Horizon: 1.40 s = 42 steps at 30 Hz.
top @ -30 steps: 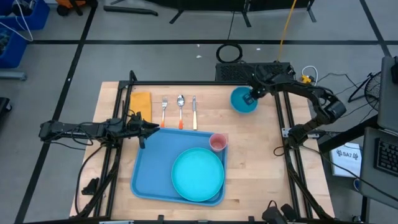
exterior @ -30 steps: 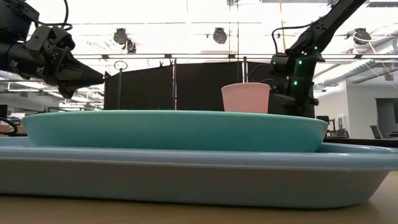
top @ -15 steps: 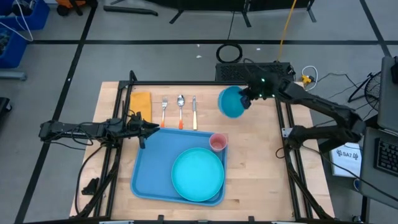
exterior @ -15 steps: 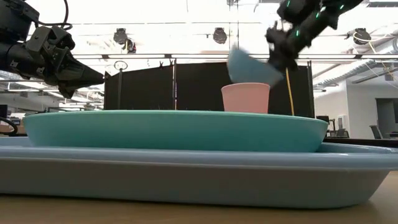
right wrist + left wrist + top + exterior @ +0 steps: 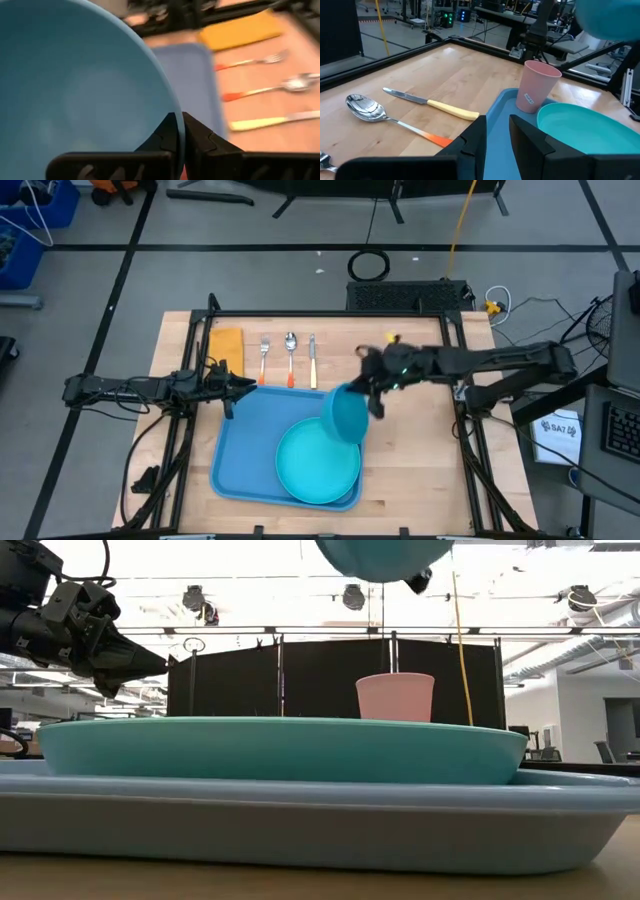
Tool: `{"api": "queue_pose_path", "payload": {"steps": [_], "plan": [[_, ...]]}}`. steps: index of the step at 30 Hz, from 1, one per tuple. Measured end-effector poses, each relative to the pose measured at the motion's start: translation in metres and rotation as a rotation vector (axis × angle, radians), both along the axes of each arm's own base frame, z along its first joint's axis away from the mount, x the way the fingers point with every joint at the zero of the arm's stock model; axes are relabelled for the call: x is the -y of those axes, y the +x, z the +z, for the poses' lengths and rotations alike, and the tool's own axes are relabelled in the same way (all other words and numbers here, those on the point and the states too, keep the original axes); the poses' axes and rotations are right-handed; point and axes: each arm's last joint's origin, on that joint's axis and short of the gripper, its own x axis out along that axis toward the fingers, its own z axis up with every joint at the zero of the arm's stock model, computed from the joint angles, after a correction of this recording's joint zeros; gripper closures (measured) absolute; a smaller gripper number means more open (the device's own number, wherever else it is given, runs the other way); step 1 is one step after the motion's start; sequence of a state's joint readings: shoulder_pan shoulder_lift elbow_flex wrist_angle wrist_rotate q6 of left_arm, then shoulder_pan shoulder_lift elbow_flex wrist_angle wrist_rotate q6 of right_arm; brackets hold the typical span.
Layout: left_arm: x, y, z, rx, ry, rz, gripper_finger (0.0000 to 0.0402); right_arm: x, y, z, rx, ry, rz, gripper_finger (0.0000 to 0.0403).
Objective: Set up tray
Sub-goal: Put the blue bowl on the green plate
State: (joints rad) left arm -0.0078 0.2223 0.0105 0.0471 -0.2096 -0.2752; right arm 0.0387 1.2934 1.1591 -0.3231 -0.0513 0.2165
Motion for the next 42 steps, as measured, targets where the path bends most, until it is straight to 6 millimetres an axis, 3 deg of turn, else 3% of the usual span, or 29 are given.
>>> {"api": "queue_pose_path", "payload": {"steps": [9, 16, 26, 42], "plan": [[0.0, 0.0, 0.001, 0.007, -0.001, 0.0, 0.0314, -0.057, 0.059, -0.04, -0.287, -0.006, 0.136, 0.0402], [0.0, 0.0, 0.001, 0.008, -0.001, 0.001, 0.0314, -0.069, 0.083, -0.075, -0.407, -0.038, 0.158, 0.0402], [0.0, 0.0, 0.001, 0.012, -0.023, -0.006, 0.0314, -0.07, 0.081, -0.112, -0.63, -0.095, 0.145, 0.0403], [0.001, 0.0, 0.0, 0.01, -0.025, -0.021, 0.0314, -0.074, 0.059, -0.118, -0.854, -0.096, 0.107, 0.0403]]}}
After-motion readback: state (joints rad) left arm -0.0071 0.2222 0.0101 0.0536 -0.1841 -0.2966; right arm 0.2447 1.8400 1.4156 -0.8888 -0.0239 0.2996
